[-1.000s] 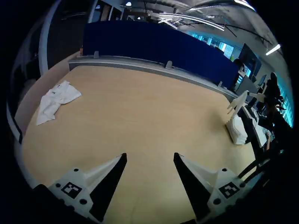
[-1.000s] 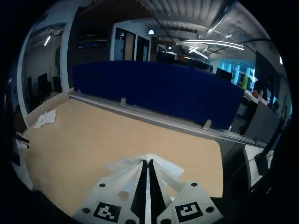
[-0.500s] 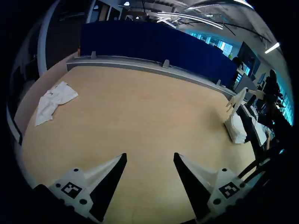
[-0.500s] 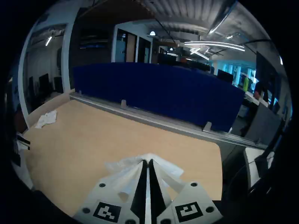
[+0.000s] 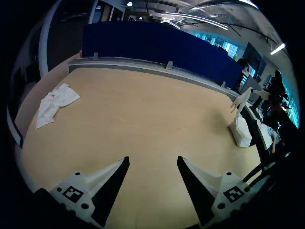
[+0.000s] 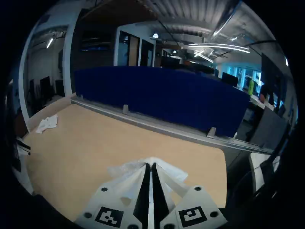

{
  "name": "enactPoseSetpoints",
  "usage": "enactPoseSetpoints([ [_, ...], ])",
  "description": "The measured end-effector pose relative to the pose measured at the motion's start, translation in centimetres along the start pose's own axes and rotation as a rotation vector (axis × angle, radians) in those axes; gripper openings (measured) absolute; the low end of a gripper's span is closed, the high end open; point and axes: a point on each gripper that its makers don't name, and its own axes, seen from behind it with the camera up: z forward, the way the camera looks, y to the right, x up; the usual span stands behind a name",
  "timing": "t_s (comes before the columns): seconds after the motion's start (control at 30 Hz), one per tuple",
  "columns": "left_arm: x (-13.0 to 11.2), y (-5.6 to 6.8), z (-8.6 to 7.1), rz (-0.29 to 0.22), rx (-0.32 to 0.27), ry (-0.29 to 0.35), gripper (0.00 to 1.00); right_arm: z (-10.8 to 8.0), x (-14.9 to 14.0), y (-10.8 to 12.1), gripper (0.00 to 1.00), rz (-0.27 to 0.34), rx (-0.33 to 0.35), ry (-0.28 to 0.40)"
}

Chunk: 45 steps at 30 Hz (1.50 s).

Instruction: Fold towel

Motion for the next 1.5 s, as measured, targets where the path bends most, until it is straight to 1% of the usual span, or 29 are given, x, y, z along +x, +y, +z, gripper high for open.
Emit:
enactPoseSetpoints([
  [0.17,0.0,0.0,0.1,-0.004,0.000,0.000,0.93,0.0,-0.3,0.1,0.03,0.001,-0.002,-0.005],
  [0.3,-0.1,0.1,0.3,-0.004,-0.001,-0.003,0.93,-0.4,-1.0,0.2,0.03,0.005,-0.008,-0.013],
  [0.6,0.1,0.5,0.6,0.005,-0.010,-0.009,0.93,-2.1,-2.6,1.0,0.03,0.025,-0.031,-0.025],
  [0.77,0.1,1.0,0.8,0.015,-0.019,-0.011,0.93,-3.3,-4.5,1.9,0.03,0.045,-0.054,-0.043],
  [0.9,0.0,1.2,1.0,0.020,-0.021,-0.015,0.93,-4.5,-7.3,2.9,0.03,0.062,-0.079,-0.080],
  [1.07,-0.2,1.3,1.0,0.018,-0.024,-0.021,0.93,-6.1,-12.1,4.3,0.03,0.089,-0.125,-0.143],
  [1.27,-0.4,1.4,1.2,0.027,-0.025,-0.027,0.93,-7.8,-17.5,5.3,0.03,0.162,-0.171,-0.198],
  [1.5,-0.3,1.7,1.3,0.043,-0.030,-0.031,0.93,-9.0,-22.0,5.5,0.04,0.228,-0.207,-0.241],
])
